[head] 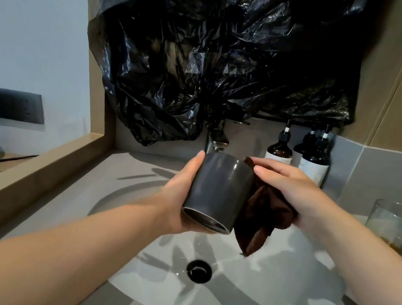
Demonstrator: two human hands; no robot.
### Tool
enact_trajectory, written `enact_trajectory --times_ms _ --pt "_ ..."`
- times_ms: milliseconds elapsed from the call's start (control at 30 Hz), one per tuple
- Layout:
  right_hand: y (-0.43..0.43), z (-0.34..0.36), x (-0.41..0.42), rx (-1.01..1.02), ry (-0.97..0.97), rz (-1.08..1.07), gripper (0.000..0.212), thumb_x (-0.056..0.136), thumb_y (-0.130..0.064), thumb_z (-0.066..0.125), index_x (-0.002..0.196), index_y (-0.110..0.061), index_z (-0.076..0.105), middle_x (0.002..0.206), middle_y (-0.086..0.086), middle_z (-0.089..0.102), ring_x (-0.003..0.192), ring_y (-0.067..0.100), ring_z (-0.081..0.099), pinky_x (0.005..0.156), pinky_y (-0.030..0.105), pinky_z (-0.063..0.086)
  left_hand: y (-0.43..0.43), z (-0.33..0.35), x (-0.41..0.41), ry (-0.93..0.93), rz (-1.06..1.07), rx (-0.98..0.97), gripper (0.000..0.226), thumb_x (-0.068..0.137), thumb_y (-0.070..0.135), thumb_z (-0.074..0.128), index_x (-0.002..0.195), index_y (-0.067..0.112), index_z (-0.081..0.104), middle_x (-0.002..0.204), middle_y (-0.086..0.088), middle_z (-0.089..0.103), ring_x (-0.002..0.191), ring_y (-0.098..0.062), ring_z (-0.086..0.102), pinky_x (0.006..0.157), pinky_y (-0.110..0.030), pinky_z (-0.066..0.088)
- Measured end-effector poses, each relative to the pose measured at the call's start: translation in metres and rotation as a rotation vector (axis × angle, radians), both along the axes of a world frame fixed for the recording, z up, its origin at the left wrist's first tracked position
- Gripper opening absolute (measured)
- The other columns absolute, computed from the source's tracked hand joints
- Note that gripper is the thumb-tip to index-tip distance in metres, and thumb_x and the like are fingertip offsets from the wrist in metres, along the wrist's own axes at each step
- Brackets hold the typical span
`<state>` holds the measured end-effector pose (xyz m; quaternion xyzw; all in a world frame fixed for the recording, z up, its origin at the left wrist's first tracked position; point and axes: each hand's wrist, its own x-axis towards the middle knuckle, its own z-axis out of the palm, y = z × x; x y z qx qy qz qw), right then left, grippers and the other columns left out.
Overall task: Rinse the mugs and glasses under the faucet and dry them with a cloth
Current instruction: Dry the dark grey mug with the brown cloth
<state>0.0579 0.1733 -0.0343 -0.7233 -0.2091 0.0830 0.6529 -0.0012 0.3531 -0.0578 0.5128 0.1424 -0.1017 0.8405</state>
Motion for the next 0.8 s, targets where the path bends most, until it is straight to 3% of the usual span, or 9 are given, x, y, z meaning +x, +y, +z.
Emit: enact_trajectory --times_ms 100,200,267,367,467,600,800 --pt "-0.011 -0.001 -0.001 -0.027 0.063 0.175 0.021 0.080 -0.015 0.066 0.099 -0.023 0.070 0.093 0.007 0.075 0.080 0.021 0.072 0.063 0.025 0.056 -0.003 -0.008 0.005 0.034 -0.043 -0.016 0.068 0.077 0.071 0.053 0.093 0.007 0.067 0.078 -0.019 0.072 0.081 -0.033 0.065 0.079 -0.047 0.050" --pt "-0.011 -0.013 0.004 -0.168 0.005 0.213 0.038 0.062 -0.012 0.082 0.098 -0.017 0.072 0.095 0.011 0.074 0.085 0.024 0.071 0.074 0.033 0.055 -0.004 -0.019 0.006 0.053 -0.101 -0.017 0.073 0.074 0.073 0.051 0.093 0.006 0.071 0.084 -0.021 0.072 0.080 -0.033 0.065 0.074 -0.045 0.049" --pt "-0.008 -0.020 0.005 -0.181 -0.008 0.203 0.029 0.060 -0.013 0.078 0.089 -0.014 0.074 0.091 0.013 0.073 0.084 0.027 0.070 0.077 0.037 0.054 -0.002 -0.026 0.007 0.068 -0.140 -0.030 0.076 0.073 0.073 0.051 0.084 0.003 0.077 0.090 -0.021 0.072 0.080 -0.034 0.067 0.072 -0.044 0.051" --pt "-0.005 -0.021 0.003 -0.118 0.017 0.201 0.022 0.060 -0.003 0.079 0.080 -0.011 0.074 0.083 0.012 0.072 0.076 0.025 0.070 0.069 0.032 0.055 0.002 -0.031 0.010 0.082 -0.180 -0.004 0.079 0.075 0.075 0.050 0.094 0.003 0.075 0.097 -0.023 0.071 0.089 -0.037 0.066 0.079 -0.048 0.051" --pt "-0.002 -0.021 0.000 -0.086 0.027 0.139 0.016 0.071 0.004 0.071 0.075 -0.011 0.072 0.072 0.007 0.071 0.065 0.019 0.068 0.059 0.026 0.053 0.003 -0.038 0.018 0.081 -0.106 0.156 0.071 0.079 0.075 0.049 0.106 0.011 0.066 0.090 -0.019 0.074 0.084 -0.036 0.070 0.083 -0.051 0.054" --pt "0.001 -0.023 -0.001 -0.182 0.003 0.027 0.023 0.073 0.003 0.073 0.060 -0.015 0.071 0.064 0.004 0.069 0.059 0.017 0.065 0.062 0.026 0.050 -0.007 -0.043 0.019 -0.011 -0.033 0.332 0.058 0.082 0.071 0.046 0.111 0.024 0.062 0.102 -0.010 0.072 0.093 -0.028 0.069 0.086 -0.048 0.055" --pt "0.002 -0.021 -0.004 -0.141 0.033 0.033 0.011 0.075 0.000 0.073 0.078 -0.009 0.070 0.068 0.008 0.070 0.059 0.019 0.066 0.064 0.030 0.055 -0.012 -0.041 0.011 -0.097 -0.048 0.355 0.055 0.075 0.065 0.059 0.114 0.026 0.058 0.106 -0.006 0.070 0.094 -0.024 0.069 0.080 -0.041 0.058"
